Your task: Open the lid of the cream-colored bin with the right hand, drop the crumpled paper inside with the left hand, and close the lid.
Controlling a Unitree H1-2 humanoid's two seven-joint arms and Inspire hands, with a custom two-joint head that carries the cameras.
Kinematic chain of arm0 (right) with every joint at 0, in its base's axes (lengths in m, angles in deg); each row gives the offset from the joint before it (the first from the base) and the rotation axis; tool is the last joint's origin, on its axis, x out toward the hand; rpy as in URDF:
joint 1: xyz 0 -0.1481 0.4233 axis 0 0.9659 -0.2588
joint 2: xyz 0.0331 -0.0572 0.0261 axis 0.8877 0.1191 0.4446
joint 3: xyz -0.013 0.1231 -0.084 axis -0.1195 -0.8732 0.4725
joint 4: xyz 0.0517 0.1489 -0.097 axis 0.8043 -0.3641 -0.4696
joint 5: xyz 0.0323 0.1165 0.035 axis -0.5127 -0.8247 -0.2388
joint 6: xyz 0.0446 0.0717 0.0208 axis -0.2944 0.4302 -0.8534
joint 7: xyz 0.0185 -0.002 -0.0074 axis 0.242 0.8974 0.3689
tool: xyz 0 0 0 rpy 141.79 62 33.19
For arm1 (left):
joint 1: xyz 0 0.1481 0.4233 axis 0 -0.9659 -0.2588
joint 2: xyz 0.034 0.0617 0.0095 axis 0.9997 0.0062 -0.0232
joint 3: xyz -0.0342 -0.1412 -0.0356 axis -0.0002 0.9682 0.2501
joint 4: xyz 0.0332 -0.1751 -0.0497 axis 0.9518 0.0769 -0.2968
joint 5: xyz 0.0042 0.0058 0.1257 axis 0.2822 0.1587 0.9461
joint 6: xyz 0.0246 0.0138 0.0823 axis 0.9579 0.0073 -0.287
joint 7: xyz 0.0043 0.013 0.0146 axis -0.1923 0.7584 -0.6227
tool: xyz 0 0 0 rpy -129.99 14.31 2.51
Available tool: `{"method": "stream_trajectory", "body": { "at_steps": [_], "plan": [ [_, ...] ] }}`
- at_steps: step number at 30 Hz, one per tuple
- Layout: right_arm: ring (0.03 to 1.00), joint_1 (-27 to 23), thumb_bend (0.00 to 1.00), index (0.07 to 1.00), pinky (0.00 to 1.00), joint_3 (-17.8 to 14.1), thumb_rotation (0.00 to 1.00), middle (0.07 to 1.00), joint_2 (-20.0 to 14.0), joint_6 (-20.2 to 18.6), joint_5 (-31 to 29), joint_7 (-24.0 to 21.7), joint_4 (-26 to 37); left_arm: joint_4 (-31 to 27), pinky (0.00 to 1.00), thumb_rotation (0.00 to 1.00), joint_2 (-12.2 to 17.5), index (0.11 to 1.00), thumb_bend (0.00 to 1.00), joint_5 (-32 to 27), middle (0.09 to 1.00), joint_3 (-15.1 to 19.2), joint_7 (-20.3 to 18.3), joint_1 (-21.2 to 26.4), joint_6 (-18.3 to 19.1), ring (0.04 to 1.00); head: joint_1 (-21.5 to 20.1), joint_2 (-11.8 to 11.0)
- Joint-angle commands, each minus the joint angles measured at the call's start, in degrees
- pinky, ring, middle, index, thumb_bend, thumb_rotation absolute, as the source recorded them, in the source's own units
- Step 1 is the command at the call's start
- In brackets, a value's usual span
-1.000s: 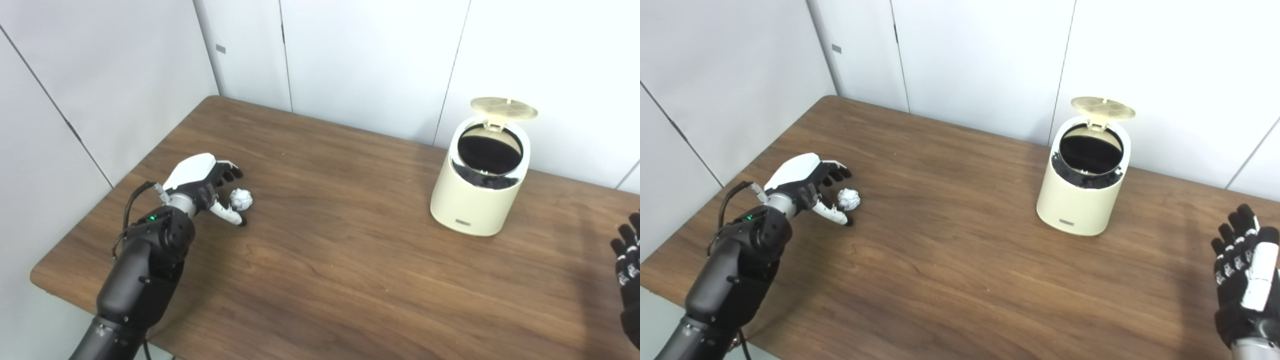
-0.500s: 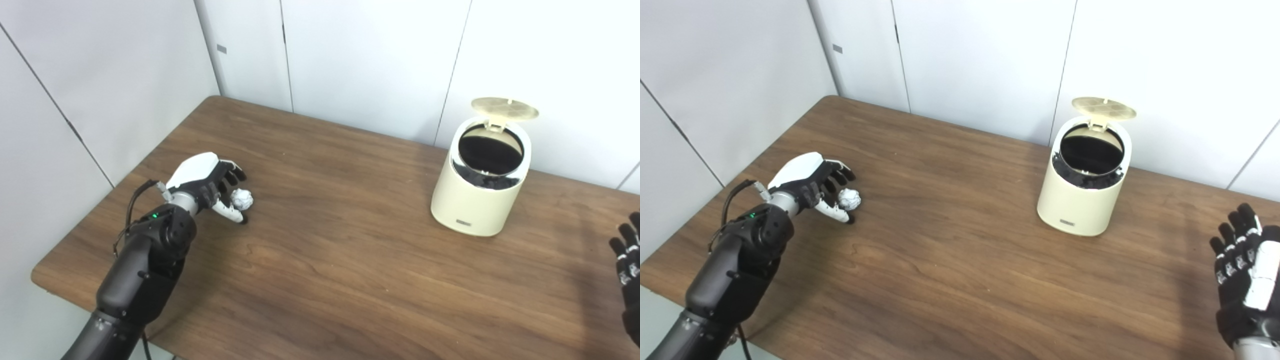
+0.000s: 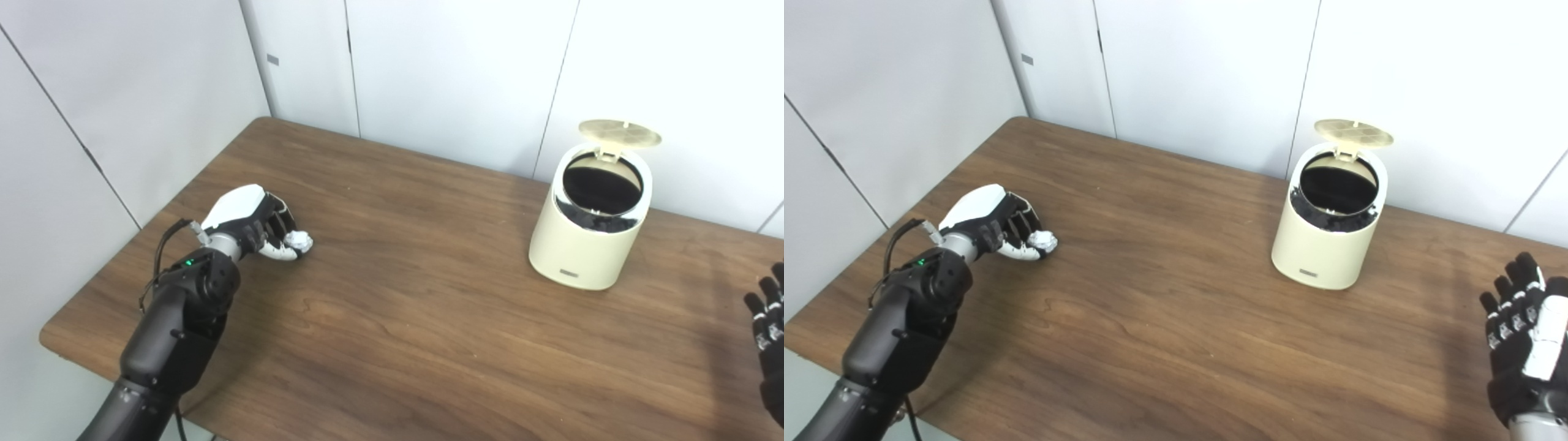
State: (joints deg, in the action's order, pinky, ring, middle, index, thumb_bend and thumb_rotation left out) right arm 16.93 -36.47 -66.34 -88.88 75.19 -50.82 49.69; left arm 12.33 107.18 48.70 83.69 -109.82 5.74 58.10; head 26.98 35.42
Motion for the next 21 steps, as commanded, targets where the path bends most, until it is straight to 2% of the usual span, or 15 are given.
{"method": "stream_trajectory", "body": {
  "at_steps": [1, 10, 15, 18, 21],
  "plan": [
    [1.000, -1.46, 0.56, 0.980, 0.98, -0.37, 1.00, 0.996, -0.49, 1.04, -0.77, -0.57, 1.99, -0.31, 0.46, 0.00, 1.90, 0.472, 0.50, -0.33, 0.511, 0.08, 2.62, 1.72, -0.48, 0.444, 0.00, 0.04],
    [0.994, -1.32, 0.55, 0.981, 0.97, -0.29, 1.00, 0.991, -0.75, -0.01, -0.69, -0.51, 2.95, -0.51, 0.51, 0.00, 2.27, 0.443, 0.50, -1.76, 0.534, -1.86, 3.17, 2.26, -0.01, 0.481, -0.45, 0.78],
    [0.980, -1.50, 0.54, 0.966, 0.95, -0.53, 1.00, 0.977, 0.03, -0.85, -0.54, 0.61, 3.37, -0.23, 0.49, 0.00, 2.25, 0.441, 0.50, -1.52, 0.534, -3.08, 3.58, 2.71, 0.13, 0.480, -2.03, 0.53],
    [0.991, -1.56, 0.53, 0.973, 0.97, -0.49, 1.00, 0.986, -0.06, -0.12, -0.61, 0.37, 2.76, -0.80, 0.53, 0.00, 1.84, 0.436, 0.50, -2.22, 0.533, -3.11, 4.31, 2.87, -0.27, 0.495, -2.28, -0.09],
    [0.998, -1.82, 0.53, 0.965, 0.99, -0.51, 1.00, 0.991, 0.10, 0.29, -0.46, 0.51, 2.06, -1.73, 0.48, 0.00, 1.26, 0.443, 0.50, -3.01, 0.529, -3.13, 5.27, 3.19, -0.46, 0.470, -3.20, -0.29]
  ]
}}
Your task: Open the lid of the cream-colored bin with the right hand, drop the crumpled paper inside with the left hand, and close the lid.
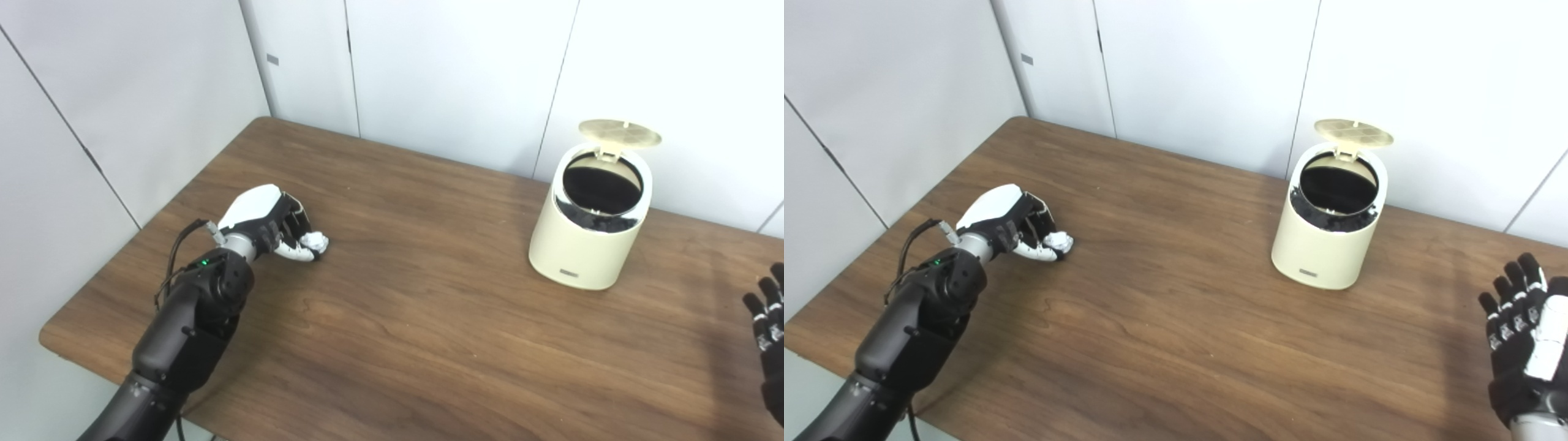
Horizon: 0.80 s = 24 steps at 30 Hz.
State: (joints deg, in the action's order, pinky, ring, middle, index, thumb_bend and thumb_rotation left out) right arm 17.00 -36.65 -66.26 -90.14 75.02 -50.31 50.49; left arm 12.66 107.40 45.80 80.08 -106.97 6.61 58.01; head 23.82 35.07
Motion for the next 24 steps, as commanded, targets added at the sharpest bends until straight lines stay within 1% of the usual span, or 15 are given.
{"method": "stream_trajectory", "body": {
  "at_steps": [1, 4, 6, 7, 9, 12, 15, 18, 20, 22, 24],
  "plan": [
    [1.000, -1.93, 0.54, 0.972, 1.00, -0.29, 1.00, 0.994, 0.03, 1.50, -0.24, 0.03, 1.22, -2.41, 0.46, 0.00, 0.90, 0.455, 0.50, -0.06, 0.523, 0.37, 2.55, 2.44, -0.23, 0.449, -0.33, -0.16],
    [1.000, -1.90, 0.53, 0.979, 1.00, -0.35, 1.00, 0.998, -0.07, 2.02, -0.43, -0.28, 0.79, -4.11, 0.44, 0.00, 0.51, 0.467, 0.50, -0.20, 0.513, -0.13, 3.36, 2.68, -0.82, 0.427, -1.33, -0.37],
    [1.000, -1.86, 0.54, 0.975, 1.00, -0.58, 1.00, 0.997, -0.14, 2.89, -0.64, -0.54, -0.08, -6.02, 0.45, 0.00, -0.19, 0.468, 0.50, 0.34, 0.511, -0.56, 3.36, 3.12, -0.19, 0.430, -1.69, -0.40],
    [0.997, -1.84, 0.55, 0.970, 0.99, -0.68, 0.99, 0.994, -0.17, 3.33, -0.73, -0.69, -0.58, -6.85, 0.46, 0.00, -0.43, 0.471, 0.50, 0.36, 0.511, -0.76, 3.44, 3.33, -0.04, 0.426, -1.85, 0.00],
    [0.994, -1.84, 0.56, 0.967, 0.99, -0.86, 0.98, 0.992, -0.31, 3.93, -0.86, -1.00, -1.60, -8.49, 0.47, 0.00, -0.83, 0.477, 0.50, 0.38, 0.508, -1.24, 3.64, 3.78, -0.27, 0.422, -1.85, 0.00],
    [0.994, -1.83, 0.55, 0.968, 0.99, -1.04, 0.98, 0.992, -0.19, 4.28, -1.23, -1.27, -2.71, -10.56, 0.49, 0.00, -1.73, 0.474, 0.50, 0.60, 0.507, -1.87, 4.22, 4.83, -0.86, 0.426, -2.43, 0.01],
    [0.996, -1.78, 0.53, 0.975, 1.00, -0.89, 0.99, 0.994, -0.46, 4.99, -1.49, -1.99, -3.71, -12.44, 0.48, 0.00, -2.74, 0.474, 0.50, 1.07, 0.509, -2.80, 4.32, 6.23, -0.90, 0.426, -3.04, 0.28],
    [0.991, -1.90, 0.53, 0.978, 0.99, -0.67, 0.99, 0.992, -0.58, 6.02, -0.97, -2.15, -4.69, -13.68, 0.46, 0.00, -3.78, 0.482, 0.50, 1.36, 0.506, -3.45, 3.84, 7.58, -0.46, 0.422, -4.01, 0.41],
    [0.991, -2.01, 0.53, 0.977, 0.98, -0.66, 0.99, 0.992, -0.67, 6.99, -0.78, -2.46, -5.66, -14.09, 0.45, 0.00, -4.18, 0.492, 0.50, 1.83, 0.502, -4.17, 3.81, 8.48, -0.81, 0.411, -4.69, 0.36],
    [0.996, -2.24, 0.52, 0.974, 1.00, -0.80, 0.99, 0.993, -0.65, 8.15, -0.85, -2.68, -7.05, -14.08, 0.43, 0.00, -4.78, 0.498, 0.50, 1.37, 0.500, -4.75, 4.43, 9.44, -2.07, 0.402, -6.17, 0.27],
    [0.997, -2.39, 0.52, 0.977, 1.00, -0.72, 1.00, 0.995, -0.70, 9.31, -0.67, -2.95, -8.26, -14.21, 0.42, 0.00, -5.53, 0.501, 0.50, 1.23, 0.499, -5.26, 4.72, 10.26, -2.34, 0.398, -7.41, 0.25]
  ]
}}
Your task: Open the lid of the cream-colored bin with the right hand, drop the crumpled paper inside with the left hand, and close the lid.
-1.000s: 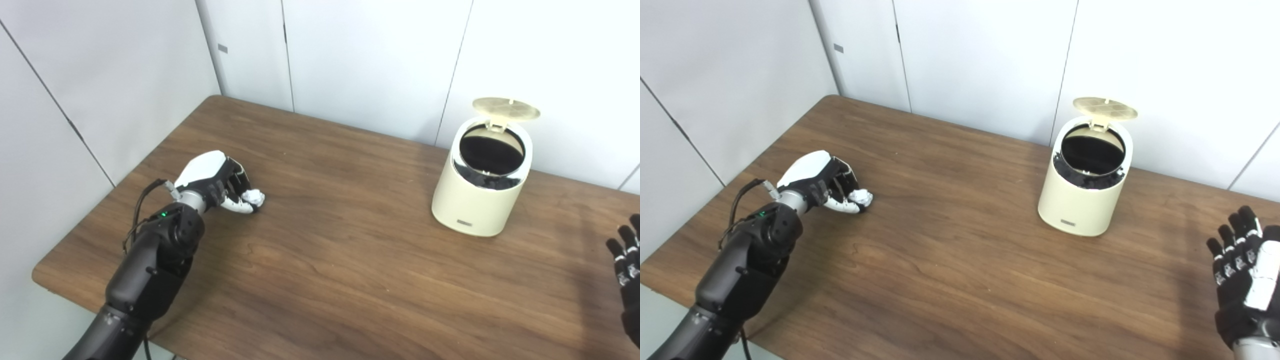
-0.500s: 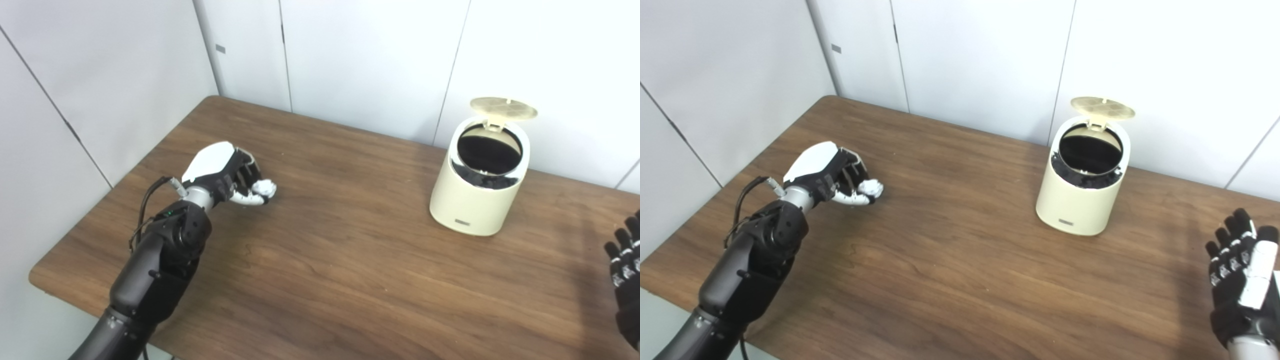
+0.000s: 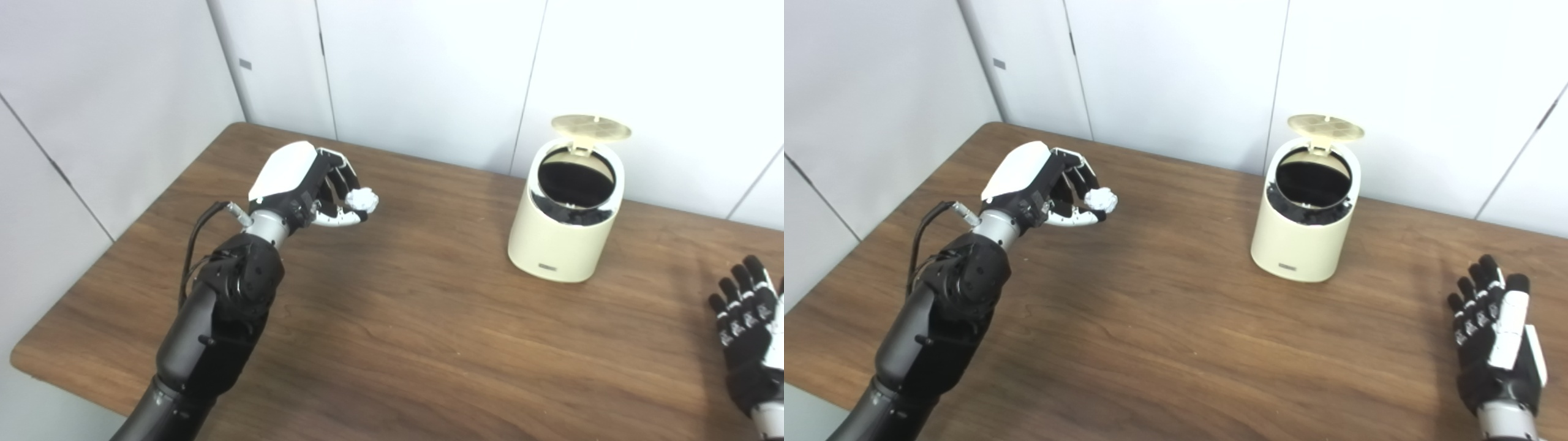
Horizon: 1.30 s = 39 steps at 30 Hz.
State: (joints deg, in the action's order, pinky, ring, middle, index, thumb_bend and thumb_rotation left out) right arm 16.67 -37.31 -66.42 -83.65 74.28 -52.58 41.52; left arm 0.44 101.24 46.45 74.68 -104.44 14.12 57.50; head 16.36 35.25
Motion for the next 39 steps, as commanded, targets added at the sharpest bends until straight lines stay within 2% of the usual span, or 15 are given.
{"method": "stream_trajectory", "body": {
  "at_steps": [1, 4, 9, 13, 18, 26, 34, 36, 39],
  "plan": [
    [0.998, -2.09, 0.52, 0.979, 1.00, -0.04, 1.00, 0.996, -0.55, 3.53, 0.10, -0.85, 0.03, -2.00, 0.41, 0.00, 0.32, 0.502, 0.50, 0.98, 0.500, -0.37, 2.26, 3.21, -1.92, 0.397, -0.75, -0.04],
    [0.994, -2.08, 0.53, 0.977, 0.99, -0.12, 1.00, 0.994, -0.46, 5.12, -0.14, -1.23, -1.44, -1.57, 0.35, 0.00, -0.23, 0.505, 0.48, 1.54, 0.485, -2.02, 2.68, 4.64, -2.90, 0.387, -2.34, -0.02],
    [0.986, -1.64, 0.52, 0.967, 1.00, 0.16, 1.00, 0.988, -0.32, 6.57, -0.31, -1.67, -2.02, -1.29, 0.40, 0.00, -2.14, 0.488, 0.48, 1.17, 0.488, -3.86, 2.04, 7.19, -2.69, 0.403, -4.65, 0.09],
    [0.992, -1.20, 0.51, 0.975, 1.00, 0.67, 1.00, 0.992, -0.06, 7.88, 0.36, -1.69, -2.34, -0.86, 0.35, 0.00, -3.58, 0.488, 0.47, 1.86, 0.480, -5.58, 1.70, 9.49, -2.49, 0.406, -6.81, -0.15],
    [0.994, -0.66, 0.51, 0.976, 1.00, 1.26, 1.00, 0.994, 0.42, 8.83, 1.13, -1.35, -2.42, -0.21, 0.37, 0.00, -4.83, 0.491, 0.48, 0.80, 0.474, -6.52, 2.12, 11.16, -3.29, 0.409, -8.51, -0.30],
    [0.986, 0.19, 0.56, 0.952, 1.00, 1.43, 0.91, 0.978, 1.94, 9.91, 0.66, -1.05, -2.39, 1.77, 0.34, 0.00, -7.60, 0.486, 0.47, 0.32, 0.486, -7.83, 3.42, 13.50, -4.96, 0.410, -10.93, -0.89],
    [0.987, 0.93, 0.58, 0.950, 1.00, 2.14, 0.89, 0.978, 2.98, 10.58, 1.90, 0.10, -2.17, 4.56, 0.31, 0.00, -10.30, 0.489, 0.47, 1.06, 0.493, -9.69, 5.40, 15.66, -6.63, 0.391, -13.33, -2.12],
    [0.985, 0.99, 0.58, 0.953, 1.00, 2.19, 0.89, 0.979, 3.19, 10.96, 2.00, 0.24, -2.37, 5.28, 0.34, 0.00, -11.02, 0.485, 0.47, 1.50, 0.486, -10.30, 6.05, 16.34, -6.64, 0.397, -13.80, -2.42],
    [0.979, 1.01, 0.57, 0.950, 1.00, 2.22, 0.89, 0.976, 3.41, 11.19, 2.31, 0.47, -2.56, 6.96, 0.45, 0.00, -11.97, 0.486, 0.48, 2.09, 0.497, -11.24, 7.45, 17.53, -7.52, 0.421, -14.45, -2.64]
  ]
}}
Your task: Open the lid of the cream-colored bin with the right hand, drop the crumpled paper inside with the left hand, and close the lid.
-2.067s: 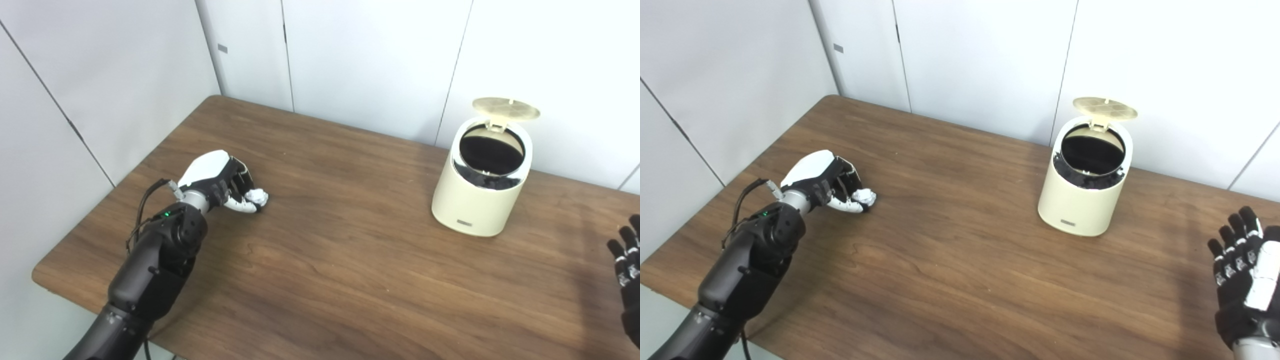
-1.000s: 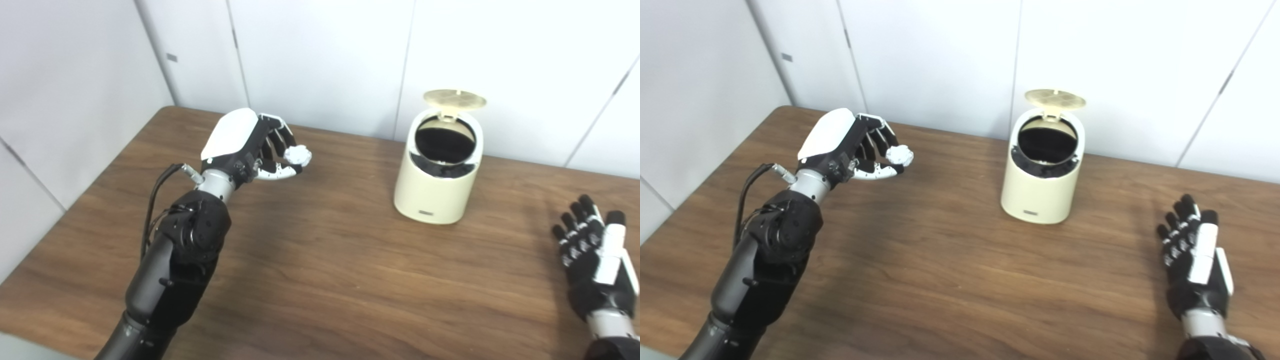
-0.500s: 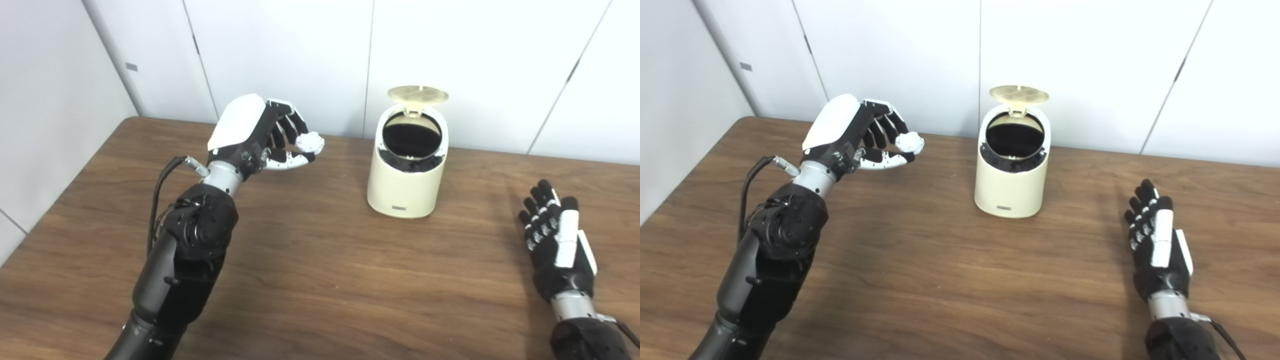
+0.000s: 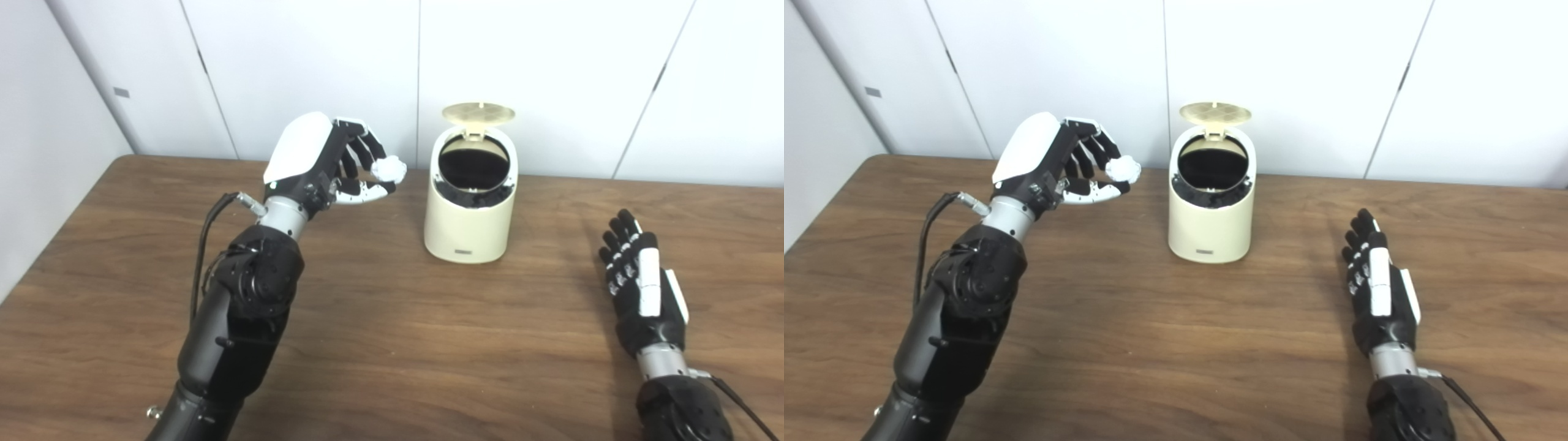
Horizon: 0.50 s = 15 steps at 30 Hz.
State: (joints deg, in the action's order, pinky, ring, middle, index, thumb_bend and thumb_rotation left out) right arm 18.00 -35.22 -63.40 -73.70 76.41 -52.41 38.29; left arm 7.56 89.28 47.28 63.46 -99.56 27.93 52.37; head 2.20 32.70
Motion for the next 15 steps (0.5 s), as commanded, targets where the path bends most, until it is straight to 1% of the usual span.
{"method": "stream_trajectory", "body": {
  "at_steps": [1, 2, 4, 6, 8, 15],
  "plan": [
    [0.977, -0.30, 0.57, 0.949, 1.00, 0.15, 0.89, 0.975, 0.44, 1.29, 0.32, 0.34, 0.64, 0.34, 0.43, 0.00, -0.17, 0.484, 0.48, 1.25, 0.500, -0.20, 3.09, 3.95, -2.84, 0.423, -0.41, -0.16],
    [0.977, -0.29, 0.57, 0.948, 1.00, 0.16, 0.89, 0.974, 0.46, 1.36, 0.40, 0.34, 0.57, 0.80, 0.43, 0.00, -0.31, 0.483, 0.48, 1.30, 0.502, -0.37, 3.56, 4.15, -3.24, 0.424, -0.52, -0.18],
    [0.974, -0.25, 0.57, 0.949, 1.00, 0.35, 0.90, 0.973, 0.41, 1.84, 0.95, 0.35, 0.38, 1.75, 0.36, 0.00, -1.30, 0.476, 0.48, 1.28, 0.491, -0.64, 4.39, 4.66, -3.27, 0.415, -0.98, -0.36],
    [0.971, -0.23, 0.57, 0.950, 1.00, 0.48, 0.91, 0.972, 0.29, 2.37, 1.25, 0.17, 0.06, 2.69, 0.33, 0.00, -2.26, 0.479, 0.47, 0.96, 0.489, -0.91, 5.54, 5.05, -3.65, 0.410, -1.25, -0.56],
    [0.970, -0.25, 0.57, 0.952, 1.00, 0.55, 0.91, 0.972, 0.23, 2.80, 1.47, -0.01, -0.23, 3.95, 0.31, 0.00, -2.91, 0.483, 0.47, 0.53, 0.492, -1.27, 6.86, 5.43, -4.94, 0.412, -1.45, -0.63],
    [0.963, -0.03, 0.56, 0.954, 1.00, 0.90, 0.91, 0.964, 0.34, 2.76, 3.03, 0.55, -0.07, 7.31, 0.31, 0.00, -5.29, 0.518, 0.47, 0.60, 0.470, -2.50, 9.02, 6.89, -7.03, 0.392, -1.90, -1.13]
  ]
}}
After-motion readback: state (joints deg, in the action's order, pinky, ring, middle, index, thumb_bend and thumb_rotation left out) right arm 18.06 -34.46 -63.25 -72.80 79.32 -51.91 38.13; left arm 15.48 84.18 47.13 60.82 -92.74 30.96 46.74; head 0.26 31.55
